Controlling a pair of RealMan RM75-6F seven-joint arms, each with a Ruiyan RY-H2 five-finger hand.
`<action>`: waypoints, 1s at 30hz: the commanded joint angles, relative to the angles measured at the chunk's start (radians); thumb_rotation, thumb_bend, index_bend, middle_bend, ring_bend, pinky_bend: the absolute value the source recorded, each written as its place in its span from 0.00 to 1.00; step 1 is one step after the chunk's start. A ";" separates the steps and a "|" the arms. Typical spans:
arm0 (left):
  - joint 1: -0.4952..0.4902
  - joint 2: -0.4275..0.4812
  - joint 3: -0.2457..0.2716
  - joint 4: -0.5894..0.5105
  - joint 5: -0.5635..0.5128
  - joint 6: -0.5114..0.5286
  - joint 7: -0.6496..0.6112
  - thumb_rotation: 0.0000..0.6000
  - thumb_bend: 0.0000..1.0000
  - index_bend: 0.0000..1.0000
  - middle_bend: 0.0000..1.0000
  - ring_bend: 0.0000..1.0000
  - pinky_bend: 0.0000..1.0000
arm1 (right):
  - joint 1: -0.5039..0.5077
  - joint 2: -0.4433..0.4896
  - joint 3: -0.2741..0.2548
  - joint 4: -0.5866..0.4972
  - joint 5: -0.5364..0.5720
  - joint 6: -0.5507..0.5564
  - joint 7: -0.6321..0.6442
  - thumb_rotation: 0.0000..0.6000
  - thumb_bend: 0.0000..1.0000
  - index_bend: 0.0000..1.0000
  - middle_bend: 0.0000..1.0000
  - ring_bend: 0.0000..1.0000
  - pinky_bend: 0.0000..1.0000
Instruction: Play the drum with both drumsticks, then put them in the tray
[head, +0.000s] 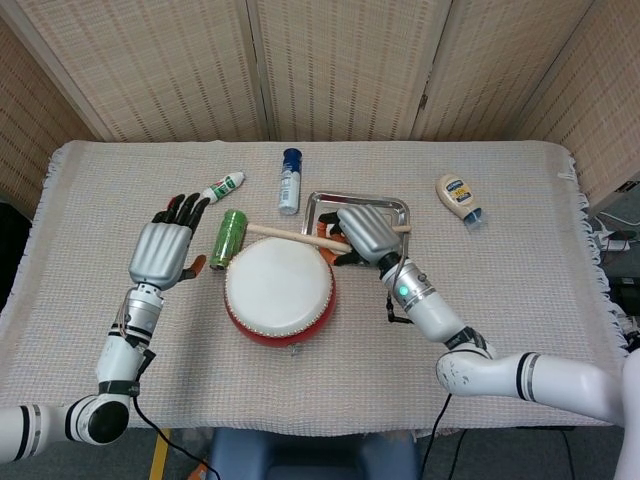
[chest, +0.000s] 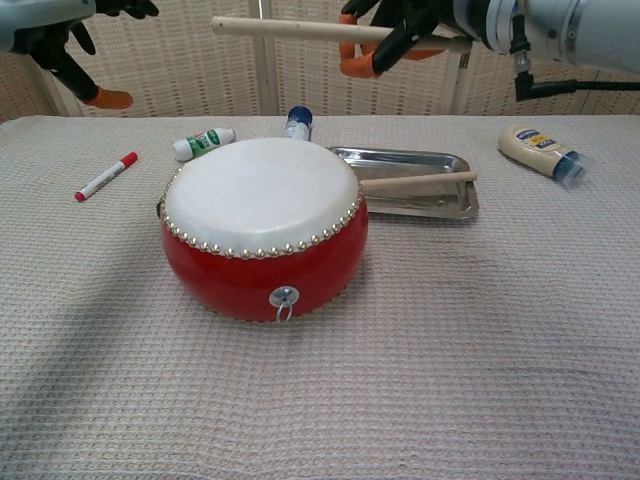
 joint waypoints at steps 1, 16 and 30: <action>0.024 0.016 0.003 0.005 0.015 0.002 -0.035 1.00 0.34 0.00 0.00 0.00 0.23 | -0.022 0.019 -0.018 0.020 -0.022 -0.013 0.017 1.00 0.34 1.00 0.92 0.94 1.00; 0.116 0.053 0.030 0.027 0.098 0.020 -0.135 1.00 0.34 0.00 0.00 0.00 0.23 | -0.021 -0.103 -0.070 0.398 -0.123 -0.188 0.179 1.00 0.34 1.00 0.92 0.94 1.00; 0.151 0.059 0.028 0.065 0.096 -0.006 -0.165 1.00 0.34 0.00 0.00 0.00 0.23 | 0.043 -0.347 -0.113 0.833 -0.305 -0.346 0.419 1.00 0.33 1.00 0.92 0.94 1.00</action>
